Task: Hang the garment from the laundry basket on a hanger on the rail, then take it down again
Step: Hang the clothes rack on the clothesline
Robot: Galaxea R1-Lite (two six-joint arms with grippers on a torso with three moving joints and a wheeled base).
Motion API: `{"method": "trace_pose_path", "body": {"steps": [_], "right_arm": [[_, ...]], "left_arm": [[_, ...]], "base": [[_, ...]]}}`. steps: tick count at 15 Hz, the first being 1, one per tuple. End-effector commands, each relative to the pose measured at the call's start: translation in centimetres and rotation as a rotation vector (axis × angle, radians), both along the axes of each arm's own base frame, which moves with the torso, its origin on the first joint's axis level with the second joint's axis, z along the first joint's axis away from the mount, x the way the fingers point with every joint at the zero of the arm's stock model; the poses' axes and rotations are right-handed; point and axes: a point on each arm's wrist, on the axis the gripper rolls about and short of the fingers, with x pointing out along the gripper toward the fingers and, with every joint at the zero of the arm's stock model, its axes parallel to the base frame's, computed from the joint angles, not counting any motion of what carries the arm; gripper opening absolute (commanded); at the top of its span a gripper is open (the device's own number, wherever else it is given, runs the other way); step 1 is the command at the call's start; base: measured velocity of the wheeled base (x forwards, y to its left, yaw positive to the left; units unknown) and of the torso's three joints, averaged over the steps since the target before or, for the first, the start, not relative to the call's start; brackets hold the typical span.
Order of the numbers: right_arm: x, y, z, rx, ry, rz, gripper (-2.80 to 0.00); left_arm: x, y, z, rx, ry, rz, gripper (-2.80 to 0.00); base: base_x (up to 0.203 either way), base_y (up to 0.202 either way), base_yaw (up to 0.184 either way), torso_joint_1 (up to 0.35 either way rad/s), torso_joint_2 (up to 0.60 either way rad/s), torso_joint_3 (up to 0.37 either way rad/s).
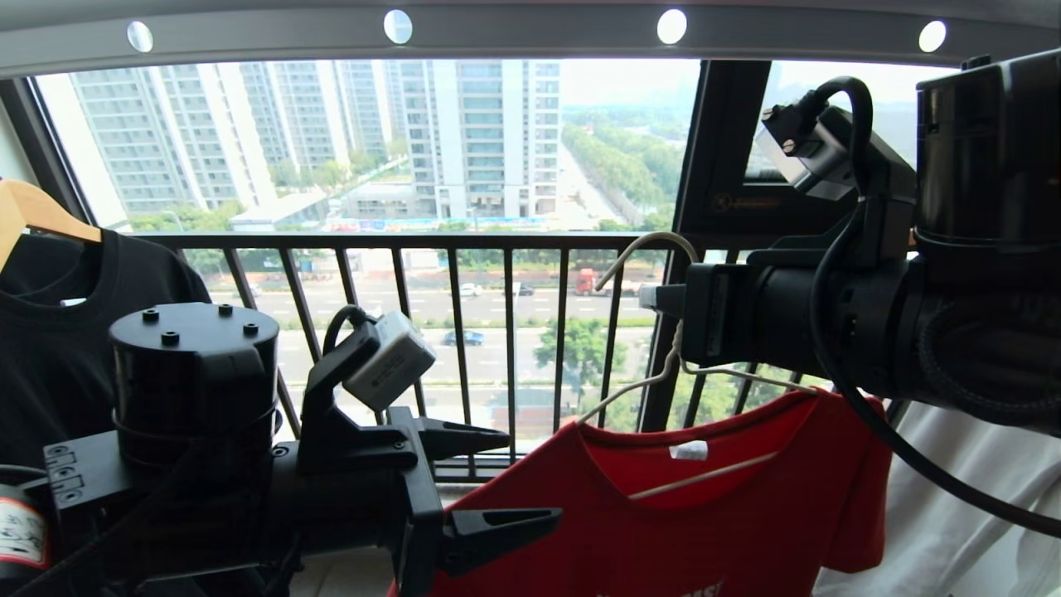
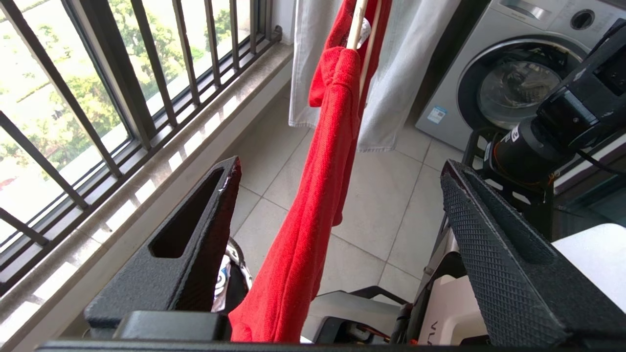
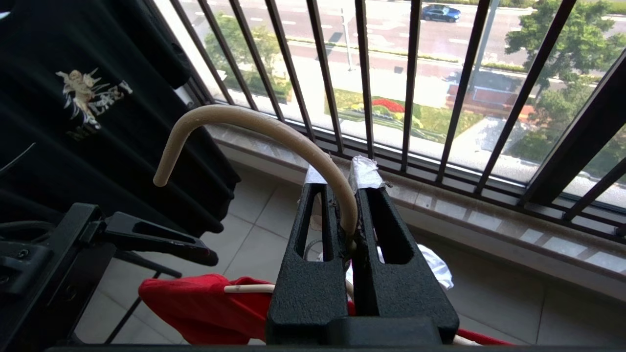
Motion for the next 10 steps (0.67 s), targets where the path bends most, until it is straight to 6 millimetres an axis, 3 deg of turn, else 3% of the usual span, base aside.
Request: {"method": "trace_pose_path", "body": {"steps": [1, 9, 10], "right_arm": [[-0.5, 0.2, 0.2, 0.012, -0.001, 0.016, -2.8], [-1.5, 1.0, 0.1, 0.035, 0.015, 0.056, -2.8], [-1.5, 1.1, 0.1, 0.034, 0.016, 0.059, -2.8]], "left_arm": [[1.1, -0.9, -2.1, 0.03, 0.038, -0.004, 0.0], [1.3, -1.3, -2.5, 0.029, 0.042, -0.011, 0.0], [1.2, -1.2, -2.6, 0.03, 0.041, -0.011, -2.8]], "base": [[0.0, 0.0, 0.0, 0.0, 0.0, 0.0], [0.0, 0.0, 0.0, 0.0, 0.0, 0.0], [0.0, 0.0, 0.0, 0.0, 0.0, 0.0]]}}
